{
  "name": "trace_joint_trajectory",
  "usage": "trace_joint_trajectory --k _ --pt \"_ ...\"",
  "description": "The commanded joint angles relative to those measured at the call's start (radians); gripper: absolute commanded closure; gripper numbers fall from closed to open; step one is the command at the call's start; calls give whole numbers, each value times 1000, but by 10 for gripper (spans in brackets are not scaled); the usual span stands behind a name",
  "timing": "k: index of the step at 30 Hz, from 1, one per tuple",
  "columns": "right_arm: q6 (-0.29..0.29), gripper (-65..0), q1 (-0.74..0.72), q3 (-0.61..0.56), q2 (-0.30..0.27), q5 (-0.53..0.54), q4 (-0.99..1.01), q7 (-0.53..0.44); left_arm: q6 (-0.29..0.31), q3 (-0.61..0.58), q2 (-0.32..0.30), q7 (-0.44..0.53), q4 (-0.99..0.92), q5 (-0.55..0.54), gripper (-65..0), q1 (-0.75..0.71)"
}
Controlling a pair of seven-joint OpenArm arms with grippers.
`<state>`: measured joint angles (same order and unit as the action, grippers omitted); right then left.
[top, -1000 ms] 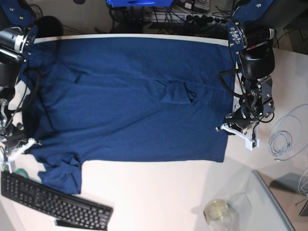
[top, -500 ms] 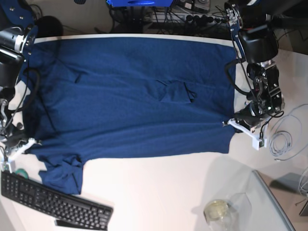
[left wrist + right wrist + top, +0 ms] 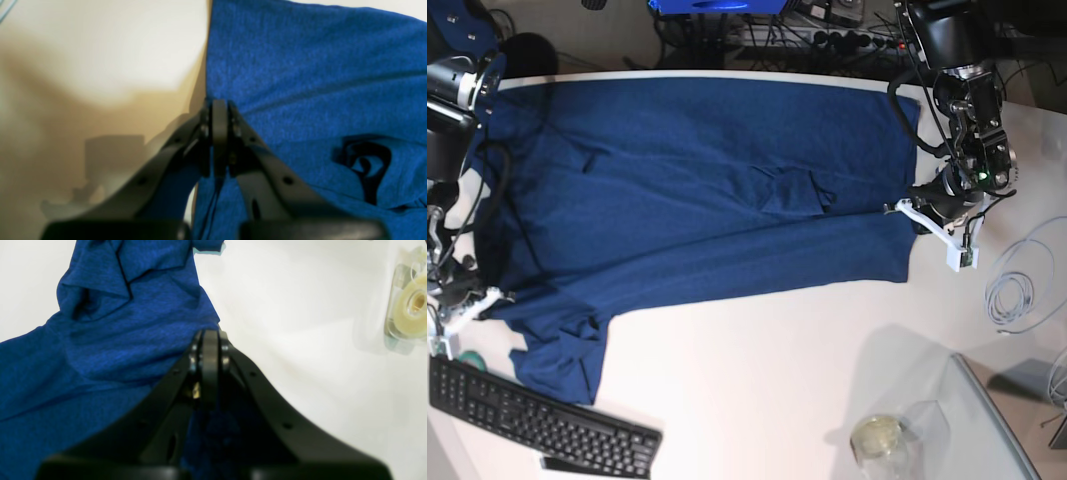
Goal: Layout the t-shirt on the table in an organized manner, then fold the t-shirt properly
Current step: 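Slide both grippers along the shirt edge to the hem side and pinch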
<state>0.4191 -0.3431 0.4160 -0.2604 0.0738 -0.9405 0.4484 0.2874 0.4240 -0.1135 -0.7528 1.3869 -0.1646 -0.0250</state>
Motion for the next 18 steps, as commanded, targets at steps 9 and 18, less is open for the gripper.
trace_joint_trajectory --k 9,18 --pt "1 0 -17 2 -18 10 -15 -23 2 3 -8 13 118 -5 -222 -39" --pt "1 0 -14 4 8 8 -15 -23 0 5 -15 14 139 -5 -346 -6"
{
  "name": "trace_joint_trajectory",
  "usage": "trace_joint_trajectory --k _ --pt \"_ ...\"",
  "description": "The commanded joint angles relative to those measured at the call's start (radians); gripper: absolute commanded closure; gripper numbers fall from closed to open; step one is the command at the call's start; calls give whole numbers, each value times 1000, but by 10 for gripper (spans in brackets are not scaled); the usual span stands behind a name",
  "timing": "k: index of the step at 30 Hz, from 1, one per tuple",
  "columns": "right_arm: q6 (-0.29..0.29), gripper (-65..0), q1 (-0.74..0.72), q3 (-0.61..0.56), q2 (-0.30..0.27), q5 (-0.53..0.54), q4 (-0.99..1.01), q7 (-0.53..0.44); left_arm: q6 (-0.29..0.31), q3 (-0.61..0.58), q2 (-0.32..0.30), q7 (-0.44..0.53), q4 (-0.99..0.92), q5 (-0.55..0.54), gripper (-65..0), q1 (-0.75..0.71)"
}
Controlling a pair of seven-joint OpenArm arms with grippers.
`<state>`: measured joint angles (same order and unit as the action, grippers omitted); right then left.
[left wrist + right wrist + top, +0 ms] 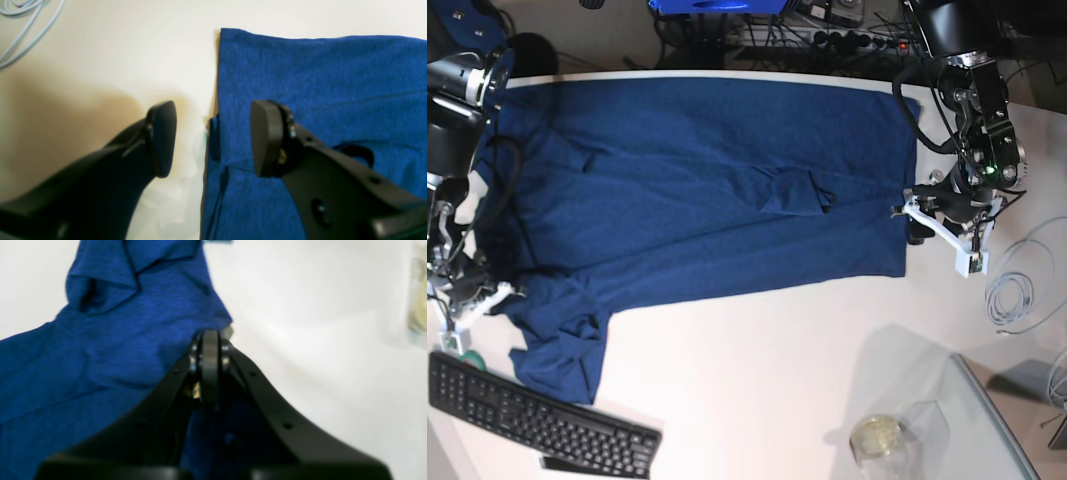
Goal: Layout the t-shirt on the table in an organized manner, then fold the t-shirt properly
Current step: 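Slide both grippers along the shirt edge to the hem side and pinch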
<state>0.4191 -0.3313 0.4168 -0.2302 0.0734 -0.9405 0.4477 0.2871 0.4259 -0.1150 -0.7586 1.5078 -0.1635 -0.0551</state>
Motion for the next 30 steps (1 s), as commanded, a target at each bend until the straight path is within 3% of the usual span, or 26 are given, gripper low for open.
trace_joint_trajectory --k 1,5,8,10,13,20,30 --pt "1 0 -25 3 -21 9 -15 -22 1 3 -15 20 3 -5 -346 47" --pt "1 0 -25 3 -19 9 -15 -22 5 67 -22 27 -177 -3 -362 173" --pt "1 0 -25 3 -19 9 -15 -22 5 72 -62 49 -332 -9 -510 266" --pt "1 0 -25 3 -19 9 -15 -22 5 72 -71 90 -404 -3 -576 301" --pt "1 0 -25 3 -19 9 -15 -22 7 69 -71 143 -487 -3 -574 334" --pt "1 0 -25 3 -19 9 -15 -22 2 -72 -81 247 -637 -12 -569 370" --pt "1 0 -25 3 -21 9 -15 -23 2 -80 -79 324 -800 -12 -548 401"
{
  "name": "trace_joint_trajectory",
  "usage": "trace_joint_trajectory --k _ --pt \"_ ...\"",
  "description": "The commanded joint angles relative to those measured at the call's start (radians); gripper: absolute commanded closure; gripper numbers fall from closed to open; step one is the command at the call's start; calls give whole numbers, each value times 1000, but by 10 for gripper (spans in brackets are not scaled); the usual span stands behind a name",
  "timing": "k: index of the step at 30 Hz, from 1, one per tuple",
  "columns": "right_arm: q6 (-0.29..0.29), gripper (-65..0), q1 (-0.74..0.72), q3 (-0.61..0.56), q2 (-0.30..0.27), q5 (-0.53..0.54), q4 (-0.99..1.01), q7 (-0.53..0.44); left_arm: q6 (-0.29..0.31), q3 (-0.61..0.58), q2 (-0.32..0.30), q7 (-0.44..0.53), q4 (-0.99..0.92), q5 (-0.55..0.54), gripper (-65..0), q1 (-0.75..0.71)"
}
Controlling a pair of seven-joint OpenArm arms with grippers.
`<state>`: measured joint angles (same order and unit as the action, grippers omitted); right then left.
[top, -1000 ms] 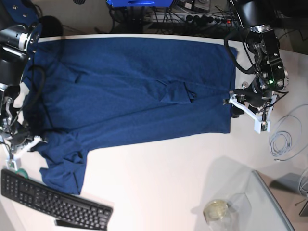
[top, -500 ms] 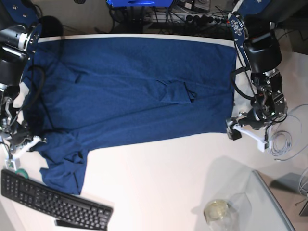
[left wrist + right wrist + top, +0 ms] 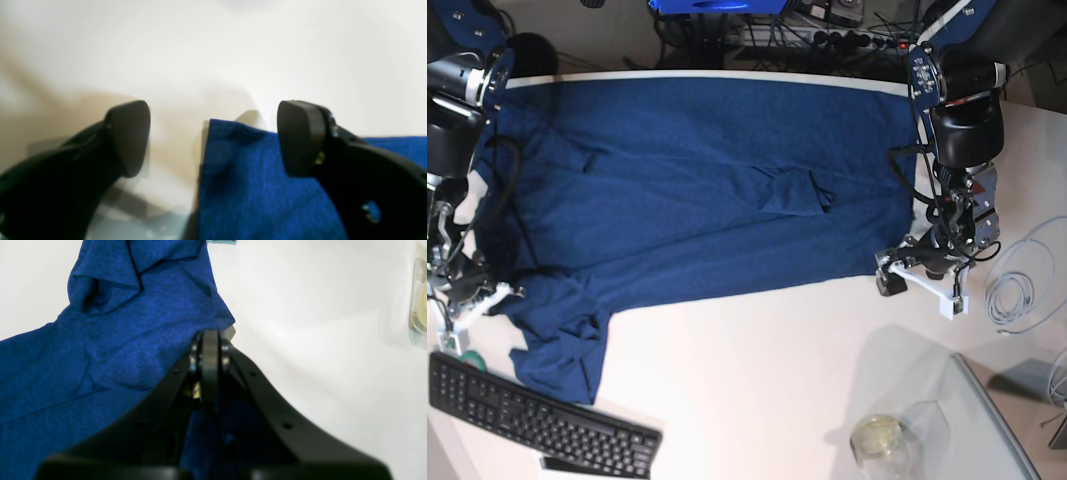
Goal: Layout the t-shirt on the table in an organized manner, then fold the t-shirt properly
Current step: 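Slide both grippers along the shirt edge to the hem side and pinch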
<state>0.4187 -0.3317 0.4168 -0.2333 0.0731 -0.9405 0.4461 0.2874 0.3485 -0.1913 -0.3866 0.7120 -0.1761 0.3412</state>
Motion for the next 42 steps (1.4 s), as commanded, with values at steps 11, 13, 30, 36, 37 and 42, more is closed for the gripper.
trace_joint_trajectory --k 11,13,30,36,37,42 --pt "1 0 -27 3 -18 9 -15 -22 2 4 -6 -51 -2 -1 -275 -3" --pt "1 0 -27 3 -18 9 -15 -22 2 -2 -6 -51 -5 -1 -273 -3" --pt "1 0 -34 3 -18 9 2 -26 5 -4 -4 -56 21 -1 0 25" --pt "1 0 -82 1 -25 9 58 -28 5 -2 -3 -62 122 -1 0 51" --pt "1 0 -86 1 -25 8 62 -28 5 -2 -3 -74 127 -1 0 65" --pt "1 0 -99 1 -25 8 64 -30 5 -2 -3 -114 133 -1 0 118"
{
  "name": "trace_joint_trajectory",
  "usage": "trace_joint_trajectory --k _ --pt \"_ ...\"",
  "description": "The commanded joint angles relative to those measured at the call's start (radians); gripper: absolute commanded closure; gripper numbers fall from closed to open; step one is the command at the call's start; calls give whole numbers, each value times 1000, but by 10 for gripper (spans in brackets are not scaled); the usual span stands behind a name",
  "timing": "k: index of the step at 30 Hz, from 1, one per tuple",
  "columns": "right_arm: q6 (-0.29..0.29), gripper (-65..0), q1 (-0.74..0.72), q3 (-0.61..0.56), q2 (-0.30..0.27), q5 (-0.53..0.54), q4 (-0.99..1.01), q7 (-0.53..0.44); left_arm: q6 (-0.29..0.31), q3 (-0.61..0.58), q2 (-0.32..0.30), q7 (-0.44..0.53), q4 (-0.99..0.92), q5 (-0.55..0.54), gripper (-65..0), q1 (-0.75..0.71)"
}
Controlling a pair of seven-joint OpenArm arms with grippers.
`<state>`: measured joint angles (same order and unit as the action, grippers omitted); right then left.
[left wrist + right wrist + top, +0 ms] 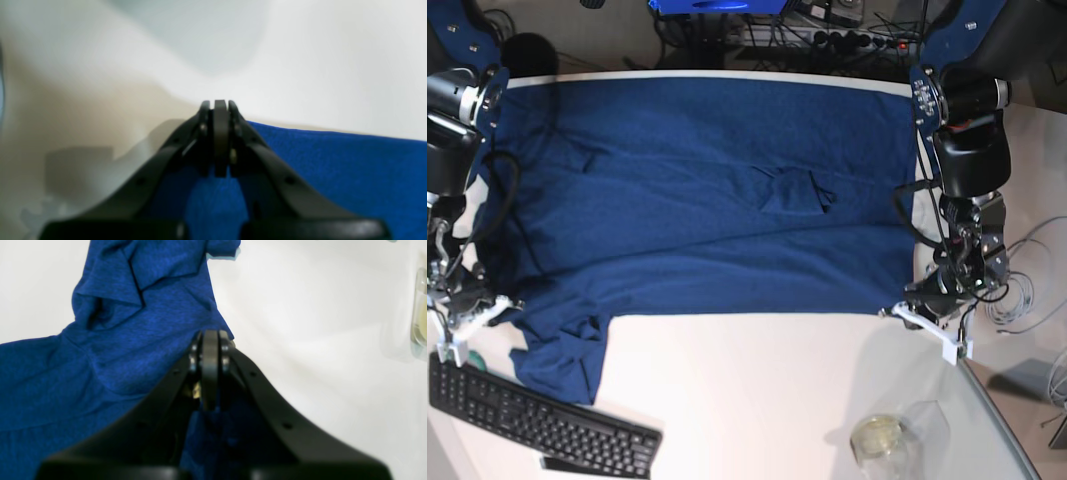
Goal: Layout the t-shirt on the table in an organized manner, then fold the t-shirt properly
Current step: 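Slide both grippers along the shirt edge to the hem side and pinch, then fold the pinched shirt edge over toward the collar edge with both grippers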
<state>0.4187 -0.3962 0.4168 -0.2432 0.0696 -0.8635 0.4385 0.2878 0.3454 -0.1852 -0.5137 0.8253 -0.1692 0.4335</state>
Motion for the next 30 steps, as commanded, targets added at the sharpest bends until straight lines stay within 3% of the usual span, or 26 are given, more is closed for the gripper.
trace_joint_trajectory --k 1,14,20,30 --pt "1 0 -39 1 -15 11 -13 -25 4 1 -9 13 19 -8 0 35" --pt "1 0 -68 0 -40 9 146 -192 4 1 13 11 21 -10 0 109" --pt "1 0 -70 0 -55 9 185 -214 4 11 19 13 53 -20 0 100" --pt "1 0 -17 0 -87 9 181 -203 4 -1 -6 10 217 -186 0 -112"
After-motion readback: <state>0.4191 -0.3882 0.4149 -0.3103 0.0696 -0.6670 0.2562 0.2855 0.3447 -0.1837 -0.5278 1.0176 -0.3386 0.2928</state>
